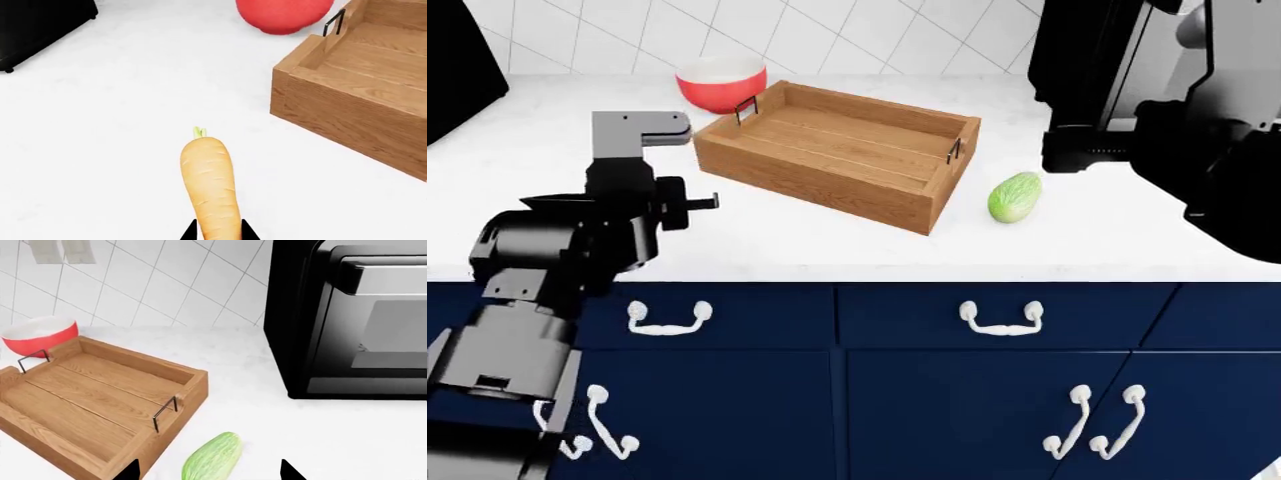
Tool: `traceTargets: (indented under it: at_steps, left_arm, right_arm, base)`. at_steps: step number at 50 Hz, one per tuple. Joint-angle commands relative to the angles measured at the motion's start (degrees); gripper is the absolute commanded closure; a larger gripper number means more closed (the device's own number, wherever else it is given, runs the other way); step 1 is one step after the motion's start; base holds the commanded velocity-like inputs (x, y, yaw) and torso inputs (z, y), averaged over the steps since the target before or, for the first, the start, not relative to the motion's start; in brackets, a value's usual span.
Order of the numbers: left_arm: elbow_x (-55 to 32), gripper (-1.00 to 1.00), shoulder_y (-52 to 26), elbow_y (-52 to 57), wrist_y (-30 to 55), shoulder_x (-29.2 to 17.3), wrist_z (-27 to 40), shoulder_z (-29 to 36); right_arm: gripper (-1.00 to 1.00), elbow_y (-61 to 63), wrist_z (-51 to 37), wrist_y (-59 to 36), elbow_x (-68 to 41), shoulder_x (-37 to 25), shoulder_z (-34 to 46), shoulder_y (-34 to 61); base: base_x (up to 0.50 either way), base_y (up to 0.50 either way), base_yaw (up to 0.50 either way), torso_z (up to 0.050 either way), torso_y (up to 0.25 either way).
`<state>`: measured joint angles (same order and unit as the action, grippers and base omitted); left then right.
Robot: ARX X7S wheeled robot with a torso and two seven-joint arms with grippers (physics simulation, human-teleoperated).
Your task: Place the two vegetables and bowl onto the tray for setting up a vegetable dip station.
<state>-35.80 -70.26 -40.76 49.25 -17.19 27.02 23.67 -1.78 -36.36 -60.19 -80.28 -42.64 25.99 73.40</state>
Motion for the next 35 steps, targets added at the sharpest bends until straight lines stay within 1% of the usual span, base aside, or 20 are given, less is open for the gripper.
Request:
traceTargets:
  at_steps: [1, 6, 10, 16, 19, 26, 35]
  left_arm:
    - [-0.04, 1.0, -2.21, 8.88, 4.0, -3.82, 1.43, 0.65]
    - [0.43, 1.0, -3.58, 9.62, 3.65, -4.33, -0.14, 1.76]
    - [0.24, 1.0, -3.88, 10.44, 3.3, -4.72, -0.26, 1.39]
    - [0.25, 1.0, -5.64, 10.36, 3.49, -4.36, -0.39, 1.41]
    - [0.06, 1.0, -5.85, 11.07, 3.39, -4.73, -0.23, 0.99]
    - [-0.29, 1.0, -5.63, 11.81, 3.57, -5.52, 0.11, 0.35]
    - [-0.88, 1.0, -5.86, 13.21, 4.27, -6.08, 0.5, -0.24]
  right_arm:
    - [-1.0, -1.42, -0.67, 0.05, -0.89, 0.86, -0.41, 0.76]
    - [-1.0, -2.38, -1.14, -0.18, -1.58, 1.76, -0.51, 1.52]
    - [-1.0, -4.39, -3.74, 0.32, -5.74, 3.49, -2.83, 1.21]
    - [-1.0, -10.49, -6.82, -1.68, -9.65, 7.15, -3.17, 5.83]
    - [-1.0, -12.86, -8.02, -2.47, -9.65, 8.55, -2.42, 8.13]
    - [-1.0, -16.15, -10.77, -2.36, -9.74, 10.45, -1.79, 9.01]
    - [-1.0, -15.6, -13.89, -1.77, -9.4, 11.53, -1.27, 8.51]
  base:
    - [0.0, 0.0, 0.0, 0.0, 0.0]
    - [0.0, 0.0, 0.0, 0.0, 0.0]
    - [0.0, 0.0, 0.0, 0.0, 0.0]
    - [0.0, 0.0, 0.0, 0.0, 0.0]
    - [0.0, 0.0, 0.0, 0.0, 0.0]
    - [0.0, 0.0, 0.0, 0.0, 0.0]
    - [0.0, 0.0, 0.0, 0.0, 0.0]
